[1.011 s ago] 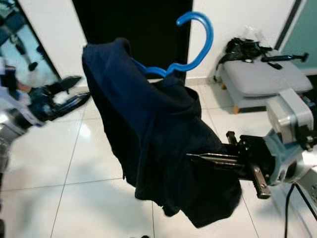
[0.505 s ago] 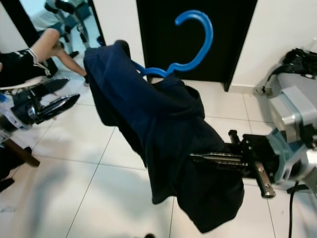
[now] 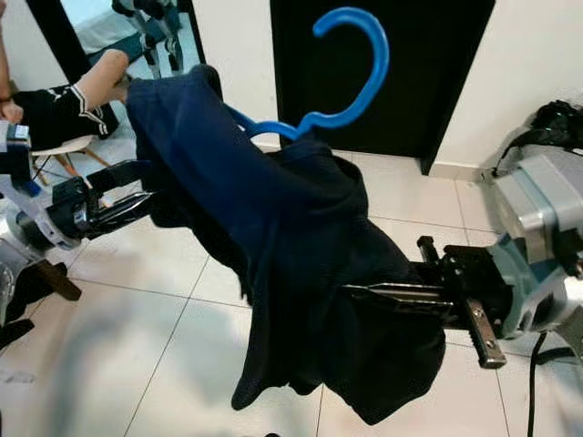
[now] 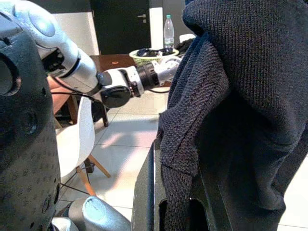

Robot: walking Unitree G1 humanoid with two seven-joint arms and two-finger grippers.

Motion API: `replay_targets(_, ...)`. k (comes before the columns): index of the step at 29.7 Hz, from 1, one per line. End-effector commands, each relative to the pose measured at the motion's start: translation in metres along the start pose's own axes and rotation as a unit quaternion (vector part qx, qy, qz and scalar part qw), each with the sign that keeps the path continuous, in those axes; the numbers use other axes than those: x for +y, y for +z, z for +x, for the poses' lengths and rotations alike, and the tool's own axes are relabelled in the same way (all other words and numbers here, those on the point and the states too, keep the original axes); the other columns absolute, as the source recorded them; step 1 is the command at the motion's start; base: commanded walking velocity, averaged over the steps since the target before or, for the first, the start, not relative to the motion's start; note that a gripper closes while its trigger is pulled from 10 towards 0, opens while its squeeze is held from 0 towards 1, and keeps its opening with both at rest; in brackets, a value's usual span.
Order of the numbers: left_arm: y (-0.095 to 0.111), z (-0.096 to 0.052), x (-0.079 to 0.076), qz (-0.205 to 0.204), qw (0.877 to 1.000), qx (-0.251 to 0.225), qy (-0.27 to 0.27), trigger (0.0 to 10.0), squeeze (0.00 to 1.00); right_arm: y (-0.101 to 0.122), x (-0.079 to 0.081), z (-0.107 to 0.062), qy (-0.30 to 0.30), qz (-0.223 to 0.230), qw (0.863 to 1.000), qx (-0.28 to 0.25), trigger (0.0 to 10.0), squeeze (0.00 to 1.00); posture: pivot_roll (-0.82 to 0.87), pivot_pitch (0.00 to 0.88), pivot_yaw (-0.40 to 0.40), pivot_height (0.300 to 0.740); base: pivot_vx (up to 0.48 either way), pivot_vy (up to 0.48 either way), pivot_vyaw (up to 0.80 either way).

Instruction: Hang hanger

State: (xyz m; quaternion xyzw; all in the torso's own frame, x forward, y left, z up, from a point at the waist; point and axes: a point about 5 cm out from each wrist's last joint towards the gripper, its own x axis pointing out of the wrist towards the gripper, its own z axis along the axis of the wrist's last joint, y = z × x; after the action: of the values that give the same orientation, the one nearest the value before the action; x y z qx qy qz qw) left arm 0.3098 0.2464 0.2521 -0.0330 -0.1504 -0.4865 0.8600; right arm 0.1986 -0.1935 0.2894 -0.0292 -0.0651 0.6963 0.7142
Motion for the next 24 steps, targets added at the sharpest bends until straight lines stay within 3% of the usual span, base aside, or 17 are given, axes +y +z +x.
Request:
replay_targets(1, -0.002, 0.0, 0.001, 0.0, 1.0, 0.003, 0.003, 10.0, 0.0, 0.004, 0.005, 0.006, 0.022, -0.009, 1.0, -0.009, 10.0, 0.0, -0.05, 0.129, 0.022, 0.74, 0.0, 0.0, 0.0)
replay_targets(7, 0.006, 0.005, 0.008, 0.014, 0.999, -0.022, 0.019, 10.0, 0.0, -0.002, 0.01, 0.015, 0.042, 0.004, 0.999, -0.017, 10.0, 0.0, -0.05, 0.13, 0.022, 0.74, 0.0, 0.0, 0.0)
replay_targets(15, 0.0, 0.015, 0.005, 0.012, 1.0, -0.013, 0.001, 10.0, 0.0, 0.0, 0.012, 0.019, 0.052, 0.003, 0.998, -0.02, 10.0, 0.0, -0.06, 0.129, 0.025, 0.74, 0.0, 0.0, 0.0)
replay_targets(20, 0.006, 0.017, 0.015, 0.031, 0.999, -0.021, 0.028, 10.0, 0.0, 0.004, 0.015, 0.021, 0.055, -0.003, 0.998, -0.02, 10.0, 0.0, -0.07, 0.13, 0.031, 0.74, 0.0, 0.0, 0.0)
replay_targets(21, 0.004, 0.018, 0.015, 0.027, 0.999, -0.022, 0.02, 5.4, 0.0, 0.006, 0.016, 0.022, 0.057, -0.006, 0.998, -0.021, 10.0, 0.0, -0.07, 0.13, 0.034, 0.74, 0.0, 0.0, 0.0)
replay_targets(24, 0.003, 0.019, 0.014, 0.023, 0.999, -0.021, 0.012, 5.4, 0.0, 0.007, 0.016, 0.022, 0.057, -0.009, 0.998, -0.022, 10.0, 0.0, -0.07, 0.13, 0.034, 0.74, 0.0, 0.0, 0.0)
